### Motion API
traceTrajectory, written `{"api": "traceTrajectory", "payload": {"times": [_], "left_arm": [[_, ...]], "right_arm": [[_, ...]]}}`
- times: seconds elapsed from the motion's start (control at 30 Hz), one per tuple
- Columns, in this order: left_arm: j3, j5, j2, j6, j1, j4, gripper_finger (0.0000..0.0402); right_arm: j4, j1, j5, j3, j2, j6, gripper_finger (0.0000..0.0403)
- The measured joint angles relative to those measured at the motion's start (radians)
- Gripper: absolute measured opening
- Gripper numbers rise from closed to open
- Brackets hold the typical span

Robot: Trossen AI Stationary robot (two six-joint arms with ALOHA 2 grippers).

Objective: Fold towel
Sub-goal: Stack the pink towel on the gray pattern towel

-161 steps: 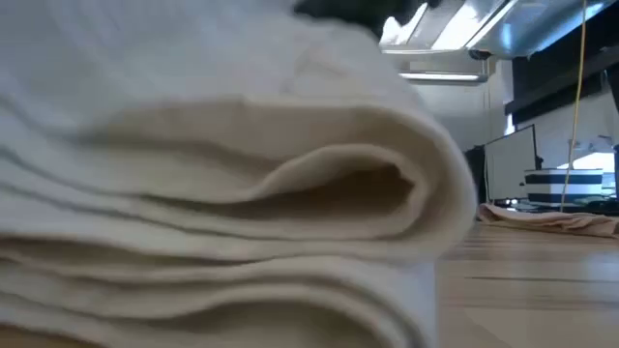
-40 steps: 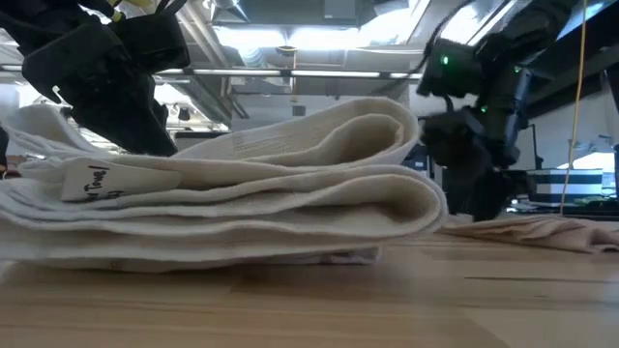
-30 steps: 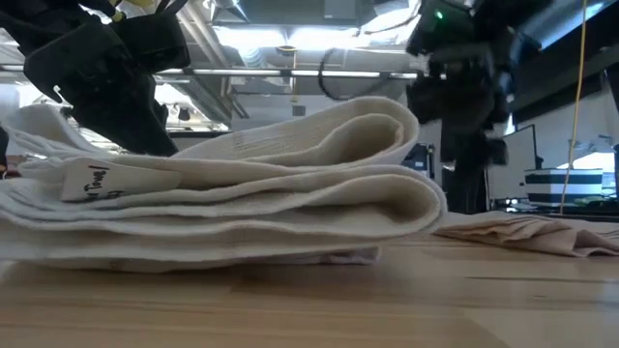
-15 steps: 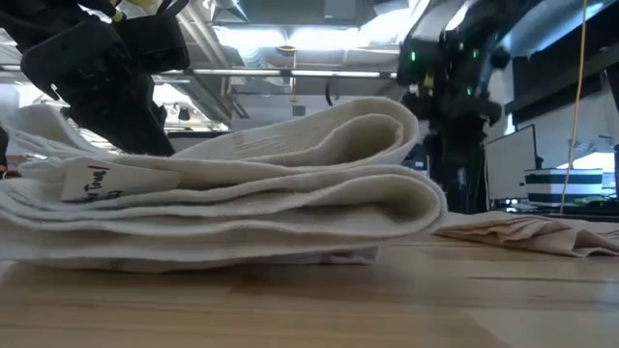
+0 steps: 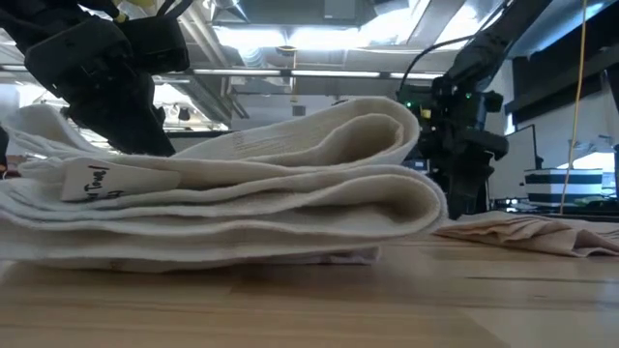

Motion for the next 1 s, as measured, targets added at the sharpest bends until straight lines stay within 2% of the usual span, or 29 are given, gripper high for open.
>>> {"api": "traceTrajectory", "payload": {"times": [0.1, 0.2, 0.3, 0.43, 0.47, 0.6, 0.67, 1.0], "left_arm": [[0.0, 0.0, 0.0, 0.0, 0.0, 0.001, 0.0178], [0.0, 0.0, 0.0, -0.001, 0.0, 0.0, 0.0178], [0.0, 0.0, 0.0, -0.001, 0.001, -0.001, 0.0178], [0.0, 0.0, 0.0, 0.0, 0.001, 0.0, 0.0178], [0.0, 0.0, 0.0, 0.0, 0.001, 0.0, 0.0178], [0.0, 0.0, 0.0, 0.008, 0.001, 0.0, 0.0178], [0.0, 0.0, 0.0, 0.021, 0.001, 0.0, 0.0178], [0.0, 0.0, 0.0, 0.05, 0.001, 0.0, 0.0178]], "right_arm": [[-0.01, 0.007, -0.012, 0.0, 0.017, 0.0, 0.0245], [-0.021, 0.02, -0.006, 0.0, 0.02, -0.002, 0.0205], [-0.029, 0.039, -0.025, -0.001, 0.022, 0.001, 0.0139], [-0.033, 0.069, -0.024, -0.002, 0.023, 0.028, 0.003], [-0.038, 0.081, -0.026, -0.003, 0.02, 0.033, 0.0017], [-0.059, 0.154, 0.017, 0.005, -0.005, 0.106, 0.0021], [-0.092, 0.209, 0.038, 0.02, -0.027, 0.133, 0.001], [-0.129, 0.592, 0.115, 0.194, -0.09, 0.422, 0.0007]]}}
